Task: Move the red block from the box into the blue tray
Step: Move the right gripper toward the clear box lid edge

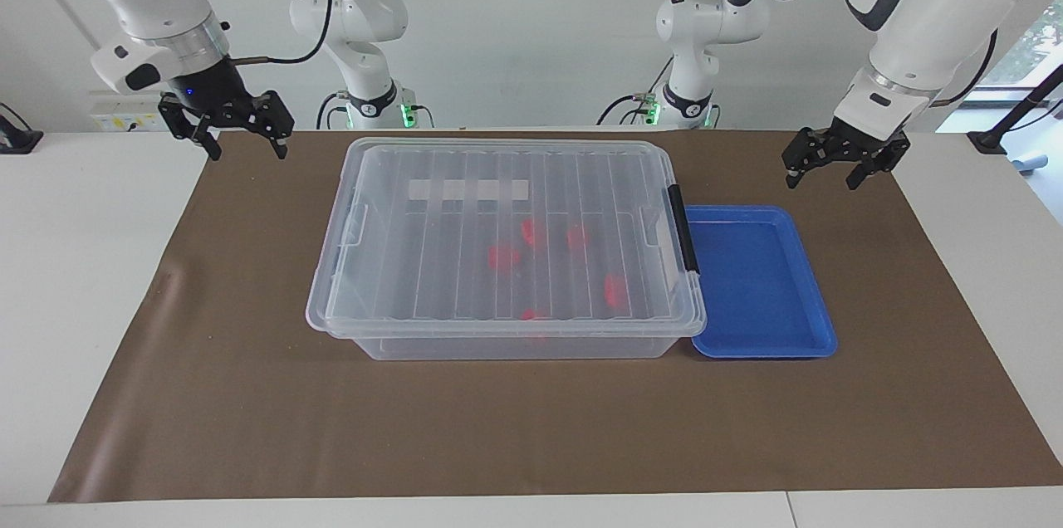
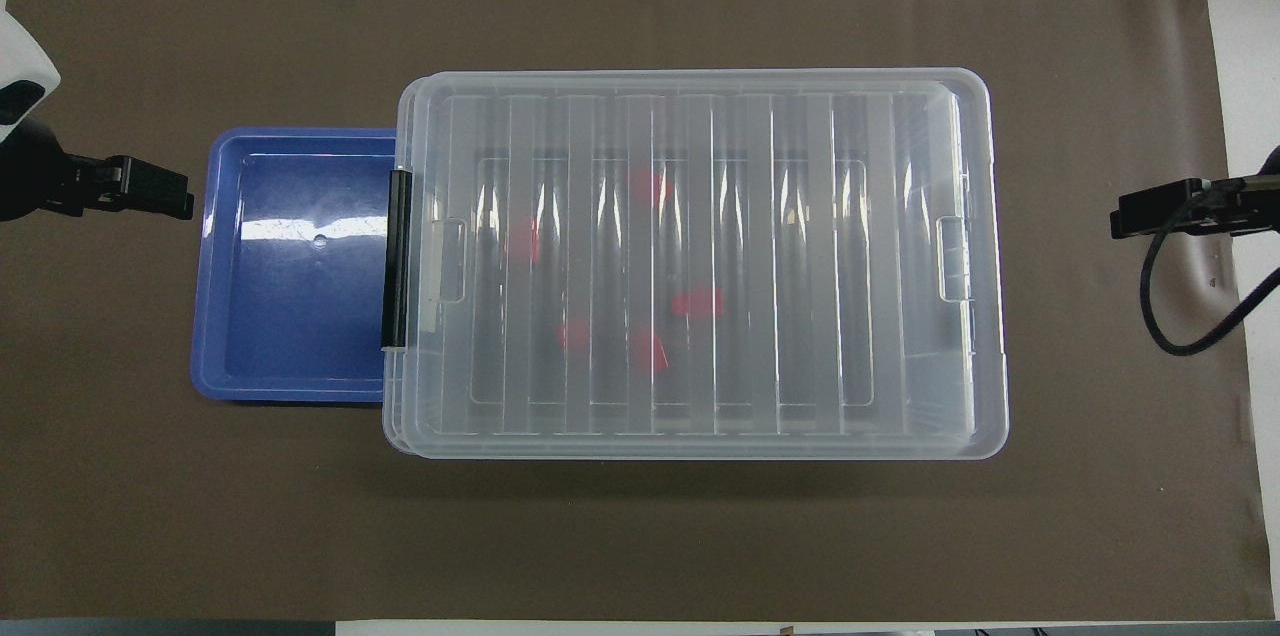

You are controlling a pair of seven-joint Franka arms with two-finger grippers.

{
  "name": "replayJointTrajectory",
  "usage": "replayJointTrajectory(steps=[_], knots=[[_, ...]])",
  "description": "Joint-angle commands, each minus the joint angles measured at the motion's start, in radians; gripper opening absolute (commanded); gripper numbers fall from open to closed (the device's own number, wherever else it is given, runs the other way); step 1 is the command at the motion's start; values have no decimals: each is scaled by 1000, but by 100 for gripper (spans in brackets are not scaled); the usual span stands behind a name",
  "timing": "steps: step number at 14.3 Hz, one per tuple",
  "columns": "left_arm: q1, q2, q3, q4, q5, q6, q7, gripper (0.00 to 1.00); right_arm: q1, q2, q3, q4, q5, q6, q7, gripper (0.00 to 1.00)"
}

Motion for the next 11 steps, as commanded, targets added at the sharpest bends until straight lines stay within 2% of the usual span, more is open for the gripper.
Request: replayJointTrajectory(steps=[1,6,9,11], knots=[[9,-21,0,-19,-14,-2,11,100,22,25,9,-45,11,88,50,100],[9,-21,0,-19,-14,-2,11,100,59,95,9,-48,11,142,126,100],[9,-21,0,-19,-14,-2,11,100,68,96,8,-135,11,225,126,100],[9,-21,0,-19,-14,-2,11,100,68,106,8,-157,11,263,157,100]])
